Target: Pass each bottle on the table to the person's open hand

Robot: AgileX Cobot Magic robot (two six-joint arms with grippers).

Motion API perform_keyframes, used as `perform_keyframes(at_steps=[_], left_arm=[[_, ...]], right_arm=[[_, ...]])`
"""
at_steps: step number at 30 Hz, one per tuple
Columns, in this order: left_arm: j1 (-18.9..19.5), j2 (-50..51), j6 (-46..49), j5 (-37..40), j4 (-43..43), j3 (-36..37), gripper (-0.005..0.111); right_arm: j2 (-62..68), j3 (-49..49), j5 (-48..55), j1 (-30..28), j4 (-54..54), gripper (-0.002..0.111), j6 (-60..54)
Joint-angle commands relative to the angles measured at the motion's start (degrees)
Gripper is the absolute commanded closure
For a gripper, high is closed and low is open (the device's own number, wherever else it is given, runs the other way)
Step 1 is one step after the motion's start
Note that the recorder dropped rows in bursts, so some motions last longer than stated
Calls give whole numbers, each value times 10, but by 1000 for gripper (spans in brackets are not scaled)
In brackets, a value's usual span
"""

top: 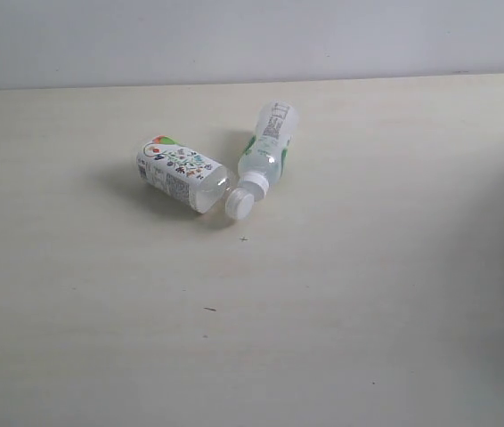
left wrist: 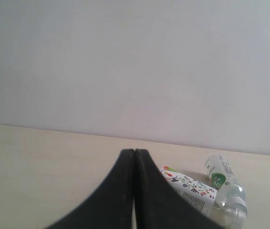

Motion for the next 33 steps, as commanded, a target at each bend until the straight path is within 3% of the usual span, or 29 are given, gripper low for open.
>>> perform_keyframes(at_steps=[1, 33], left_arm=[[-3, -3, 0, -2, -2, 0, 107], [-1, -3, 0, -2, -2, 0, 107]], right_arm=[[-3, 3, -23, -3, 0, 108, -3], [-20, 3, -12, -3, 1, 108, -1]])
